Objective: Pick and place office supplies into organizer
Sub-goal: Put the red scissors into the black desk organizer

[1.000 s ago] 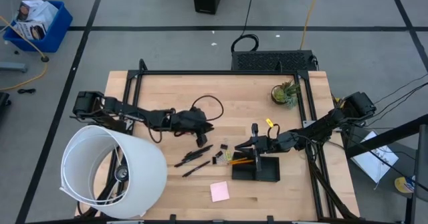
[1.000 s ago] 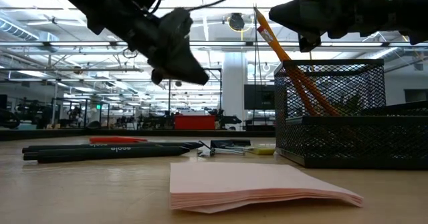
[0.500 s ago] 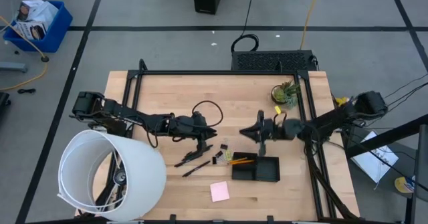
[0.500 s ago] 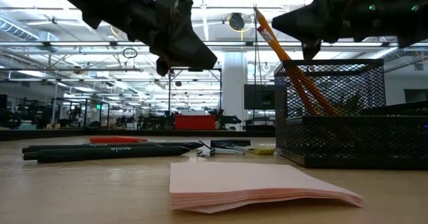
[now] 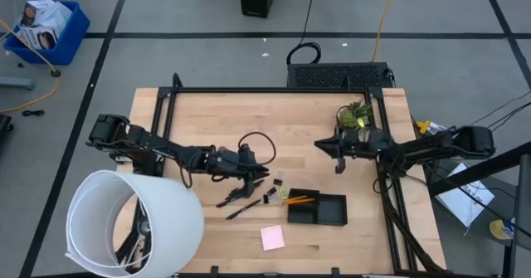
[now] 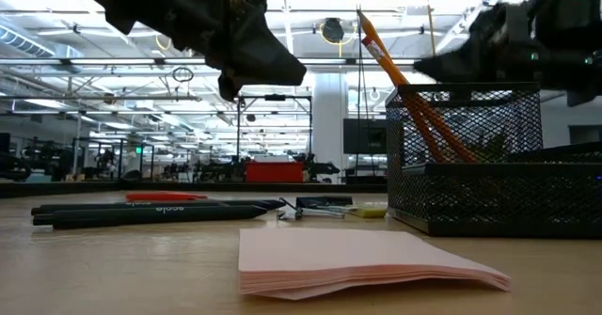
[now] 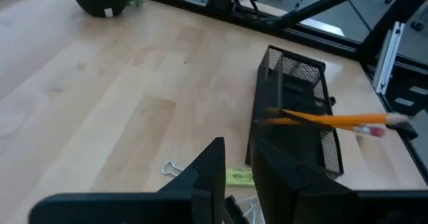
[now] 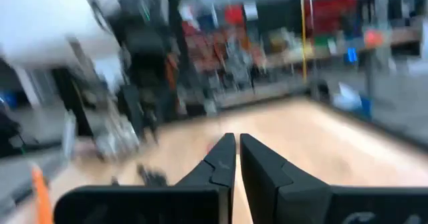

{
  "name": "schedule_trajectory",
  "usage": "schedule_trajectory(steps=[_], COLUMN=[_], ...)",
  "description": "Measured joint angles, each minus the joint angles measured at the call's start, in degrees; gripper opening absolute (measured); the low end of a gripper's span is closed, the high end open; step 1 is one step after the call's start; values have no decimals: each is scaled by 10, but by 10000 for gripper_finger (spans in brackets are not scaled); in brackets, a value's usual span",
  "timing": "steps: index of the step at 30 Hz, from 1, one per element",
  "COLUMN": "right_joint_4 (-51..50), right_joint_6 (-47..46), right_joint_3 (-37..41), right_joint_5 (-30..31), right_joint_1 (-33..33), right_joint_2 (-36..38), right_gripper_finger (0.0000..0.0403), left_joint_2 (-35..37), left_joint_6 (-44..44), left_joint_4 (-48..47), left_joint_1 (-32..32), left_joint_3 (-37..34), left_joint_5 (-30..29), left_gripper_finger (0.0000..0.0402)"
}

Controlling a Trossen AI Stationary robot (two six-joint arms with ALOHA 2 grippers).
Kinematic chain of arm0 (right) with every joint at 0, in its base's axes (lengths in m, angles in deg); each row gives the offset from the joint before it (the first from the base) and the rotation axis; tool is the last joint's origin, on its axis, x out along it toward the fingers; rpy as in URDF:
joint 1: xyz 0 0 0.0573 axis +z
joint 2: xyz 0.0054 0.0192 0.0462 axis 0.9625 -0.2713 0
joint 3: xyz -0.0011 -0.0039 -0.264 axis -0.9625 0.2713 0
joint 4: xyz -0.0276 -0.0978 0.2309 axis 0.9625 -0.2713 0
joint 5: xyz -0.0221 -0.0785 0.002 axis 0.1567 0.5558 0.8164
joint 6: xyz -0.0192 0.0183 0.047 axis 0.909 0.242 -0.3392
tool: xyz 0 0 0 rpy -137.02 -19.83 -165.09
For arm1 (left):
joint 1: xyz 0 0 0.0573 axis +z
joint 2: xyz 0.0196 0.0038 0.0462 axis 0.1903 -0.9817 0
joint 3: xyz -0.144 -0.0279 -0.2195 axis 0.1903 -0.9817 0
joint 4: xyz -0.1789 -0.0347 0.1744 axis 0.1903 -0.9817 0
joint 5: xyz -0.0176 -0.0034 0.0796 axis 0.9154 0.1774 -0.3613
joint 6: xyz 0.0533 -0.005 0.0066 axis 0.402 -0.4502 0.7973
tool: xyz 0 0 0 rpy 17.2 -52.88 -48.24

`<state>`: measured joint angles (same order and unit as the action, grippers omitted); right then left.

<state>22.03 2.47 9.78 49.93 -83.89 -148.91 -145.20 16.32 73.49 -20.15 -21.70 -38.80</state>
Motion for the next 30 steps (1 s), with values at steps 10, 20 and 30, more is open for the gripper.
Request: schedule_trajectory(steps=[10, 20, 30], right_joint_4=[-22, -23, -23], right_joint_6=[11, 11, 11], right_joint_3=[1, 2, 2], right_joint_5=[10, 10, 10], right_joint_1=[-1, -1, 0], right_joint_2=[2, 2, 2], right_gripper_finger=[18, 18, 18], left_joint_2=[0, 16, 76], left_joint_6=[0, 0, -12], left_joint_4=[2, 4, 45], left_joint_1=[0, -29, -36], left_joint_3=[0, 0, -15], left_joint_5=[0, 0, -15], left_gripper_finger=[74, 74, 74])
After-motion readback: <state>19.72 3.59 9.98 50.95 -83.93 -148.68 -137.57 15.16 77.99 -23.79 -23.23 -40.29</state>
